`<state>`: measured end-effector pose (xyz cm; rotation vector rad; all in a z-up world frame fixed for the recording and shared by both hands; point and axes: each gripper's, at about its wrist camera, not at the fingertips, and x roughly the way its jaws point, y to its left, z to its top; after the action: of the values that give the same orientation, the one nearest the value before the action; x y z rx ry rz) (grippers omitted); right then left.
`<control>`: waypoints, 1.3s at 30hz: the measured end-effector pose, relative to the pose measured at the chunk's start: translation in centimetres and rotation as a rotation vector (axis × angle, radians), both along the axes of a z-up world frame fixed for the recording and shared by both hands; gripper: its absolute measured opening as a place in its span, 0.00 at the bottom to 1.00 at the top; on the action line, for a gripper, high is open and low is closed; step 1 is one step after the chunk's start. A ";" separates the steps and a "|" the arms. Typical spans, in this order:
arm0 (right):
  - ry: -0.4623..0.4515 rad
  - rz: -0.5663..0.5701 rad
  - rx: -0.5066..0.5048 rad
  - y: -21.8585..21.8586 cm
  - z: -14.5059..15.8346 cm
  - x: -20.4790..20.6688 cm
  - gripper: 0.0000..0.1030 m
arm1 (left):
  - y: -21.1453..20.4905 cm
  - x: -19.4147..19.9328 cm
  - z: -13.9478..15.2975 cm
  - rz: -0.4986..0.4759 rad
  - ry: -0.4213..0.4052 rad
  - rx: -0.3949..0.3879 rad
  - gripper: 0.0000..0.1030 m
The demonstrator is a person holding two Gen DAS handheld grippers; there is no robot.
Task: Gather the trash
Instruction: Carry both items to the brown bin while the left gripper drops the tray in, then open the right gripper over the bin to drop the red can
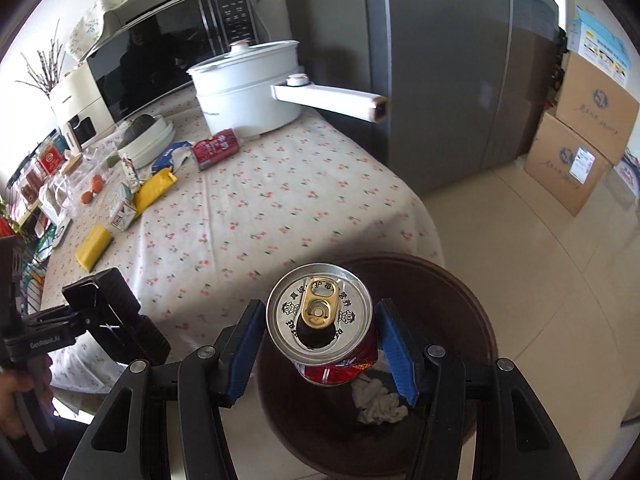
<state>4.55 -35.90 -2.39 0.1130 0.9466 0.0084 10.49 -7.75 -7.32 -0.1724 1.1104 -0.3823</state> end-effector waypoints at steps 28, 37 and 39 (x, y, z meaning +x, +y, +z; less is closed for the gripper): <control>0.067 -0.183 0.031 -9.6 -3.5 -5.9 0.57 | -11.6 1.4 -1.7 -0.190 0.039 -0.116 0.98; 0.109 -0.131 0.022 -7.1 -4.4 -3.7 0.57 | -7.6 0.1 -1.2 -0.161 0.015 0.077 0.99; 0.117 -0.124 0.023 -6.7 -4.7 -3.1 0.57 | -6.5 -0.1 -1.2 -0.155 0.012 0.099 0.99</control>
<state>1.46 -42.56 -7.04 0.1950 1.0547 -0.1023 10.41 -14.27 -8.50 -0.0011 1.1557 -0.4643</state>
